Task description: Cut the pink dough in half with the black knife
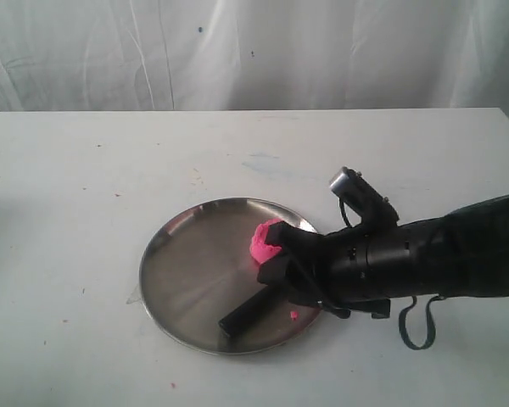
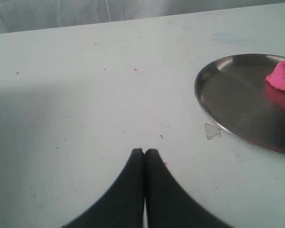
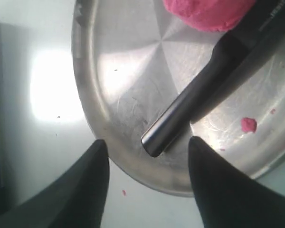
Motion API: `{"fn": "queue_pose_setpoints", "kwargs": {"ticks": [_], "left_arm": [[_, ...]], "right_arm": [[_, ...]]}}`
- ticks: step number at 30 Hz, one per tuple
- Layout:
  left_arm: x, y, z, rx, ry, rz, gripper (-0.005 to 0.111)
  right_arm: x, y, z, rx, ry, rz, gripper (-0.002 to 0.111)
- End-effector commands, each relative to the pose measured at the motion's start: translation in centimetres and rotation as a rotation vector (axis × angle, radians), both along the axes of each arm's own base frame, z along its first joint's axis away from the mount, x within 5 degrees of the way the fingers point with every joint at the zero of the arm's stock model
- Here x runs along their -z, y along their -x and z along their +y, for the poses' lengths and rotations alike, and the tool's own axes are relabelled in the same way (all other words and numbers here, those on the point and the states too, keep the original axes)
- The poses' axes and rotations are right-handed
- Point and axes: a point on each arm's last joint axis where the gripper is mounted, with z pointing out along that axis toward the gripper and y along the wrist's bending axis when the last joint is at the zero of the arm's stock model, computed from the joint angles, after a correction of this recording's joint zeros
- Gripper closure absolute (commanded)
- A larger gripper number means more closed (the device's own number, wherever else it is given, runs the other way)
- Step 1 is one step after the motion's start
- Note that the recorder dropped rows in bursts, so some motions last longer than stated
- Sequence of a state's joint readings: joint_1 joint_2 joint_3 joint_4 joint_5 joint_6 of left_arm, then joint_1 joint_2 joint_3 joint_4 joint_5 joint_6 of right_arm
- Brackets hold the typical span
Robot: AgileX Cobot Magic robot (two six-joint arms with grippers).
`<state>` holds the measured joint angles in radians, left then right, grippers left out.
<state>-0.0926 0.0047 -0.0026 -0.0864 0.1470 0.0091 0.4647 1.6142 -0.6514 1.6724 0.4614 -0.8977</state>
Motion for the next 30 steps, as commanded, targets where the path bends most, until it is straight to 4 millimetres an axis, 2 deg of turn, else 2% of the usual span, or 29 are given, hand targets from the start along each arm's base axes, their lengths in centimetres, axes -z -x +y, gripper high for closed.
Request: {"fn": "queue_pose_setpoints", "kwargs": {"ticks": [1,5,11,17,24,26,30], "left_arm": [[0.0,0.0,0.0,-0.004,0.013,-0.003,0.107],[0.0,0.0,0.0,-0.004,0.013,-0.003,0.107],[0.0,0.0,0.0,-0.004,0.013,-0.003,0.107],[0.0,0.0,0.0,-0.004,0.013,-0.003,0.107],[0.0,0.0,0.0,-0.004,0.013,-0.003,0.107],[0.0,0.0,0.0,-0.004,0.013,-0.003,0.107],[0.0,0.0,0.0,-0.004,0.013,-0.003,0.107]], "right_arm": [[1.8,-0.1,0.7,0.016,0.022,0.047,0.059],[3.0,-0.4,1.2,0.022,0.078,0.058,0.059],[3.4,-1.1,1.6,0.030,0.111,0.044,0.059],[4.7,-1.5,2.1,0.020,0.111,0.088,0.050],[6.3,-2.1,4.1,0.015,0.138,0.120,0.050],[6.8,-2.1,4.0,0.031,0.169,0.122,0.055],[7.1,-2.3,3.6,0.072,0.220,0.110,0.079]]}}
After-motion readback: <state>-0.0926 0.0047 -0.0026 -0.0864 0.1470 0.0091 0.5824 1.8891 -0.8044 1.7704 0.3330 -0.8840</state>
